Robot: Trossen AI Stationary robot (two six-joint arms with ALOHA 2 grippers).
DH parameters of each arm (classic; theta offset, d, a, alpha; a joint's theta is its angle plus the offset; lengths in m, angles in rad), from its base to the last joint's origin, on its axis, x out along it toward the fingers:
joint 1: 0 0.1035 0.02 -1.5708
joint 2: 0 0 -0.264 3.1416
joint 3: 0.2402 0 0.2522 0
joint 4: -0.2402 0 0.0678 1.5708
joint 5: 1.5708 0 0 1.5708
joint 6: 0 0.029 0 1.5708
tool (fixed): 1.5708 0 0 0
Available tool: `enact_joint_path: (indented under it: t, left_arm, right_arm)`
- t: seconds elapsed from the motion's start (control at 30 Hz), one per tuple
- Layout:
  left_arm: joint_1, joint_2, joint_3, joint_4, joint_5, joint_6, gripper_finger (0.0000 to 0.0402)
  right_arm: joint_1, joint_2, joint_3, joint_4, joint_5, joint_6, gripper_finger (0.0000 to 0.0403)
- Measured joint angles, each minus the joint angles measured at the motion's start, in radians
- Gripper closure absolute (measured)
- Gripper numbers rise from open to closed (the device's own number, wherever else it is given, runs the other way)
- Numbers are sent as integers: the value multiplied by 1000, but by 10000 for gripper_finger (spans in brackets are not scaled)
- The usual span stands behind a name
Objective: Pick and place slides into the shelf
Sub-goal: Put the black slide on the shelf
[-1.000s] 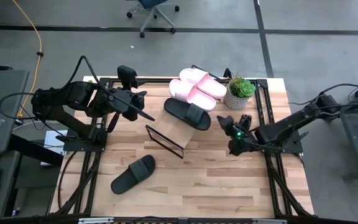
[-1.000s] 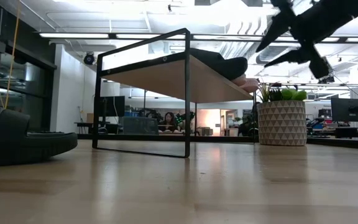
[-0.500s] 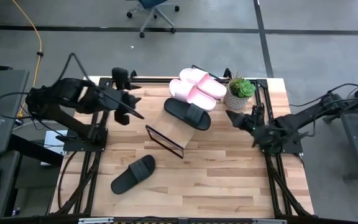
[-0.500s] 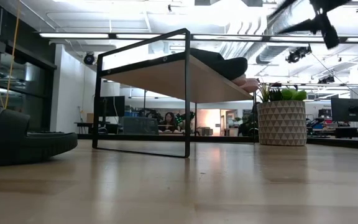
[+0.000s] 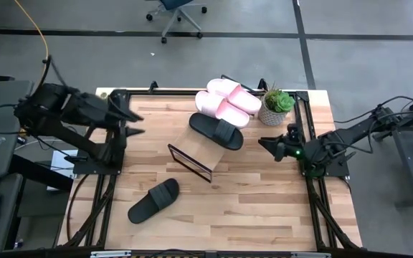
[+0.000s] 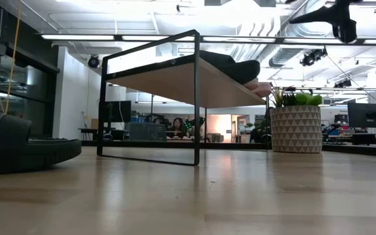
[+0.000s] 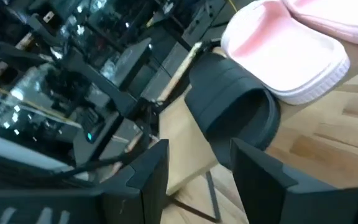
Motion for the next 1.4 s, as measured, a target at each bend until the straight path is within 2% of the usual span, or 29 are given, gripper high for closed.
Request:
enact_joint_path:
  t: [0.13,0.27,0.4,0.57,0.8,1.03,1.13,1.4]
  left_arm:
    - [-132,-101,-172,69,0,-262,218]
    - [-297,-179,-412,244,-62,-490,218]
    - [-406,-186,-581,356,-143,-689,230]
    - [-535,-170,-703,469,-249,-934,257]
    - [-682,-116,-758,471,-408,-1227,282]
    - [-742,2,-762,406,-430,-1464,271]
    - [-739,56,-762,433,-397,-1477,262]
    - [-725,173,-762,533,-387,-1476,243]
  right_arm:
    - [0,0,0,-71,-16,-1,242]
    - [0,0,0,-130,-16,-12,242]
    - [0,0,0,-135,-23,-20,242]
    - [-3,-9,0,-134,-66,-54,242]
    - [-3,-41,0,-136,-83,-81,242]
    - [-3,-65,0,-141,-91,-104,242]
    - [-3,-66,0,-144,-110,-107,242]
    - [-3,-67,0,-144,-129,-105,242]
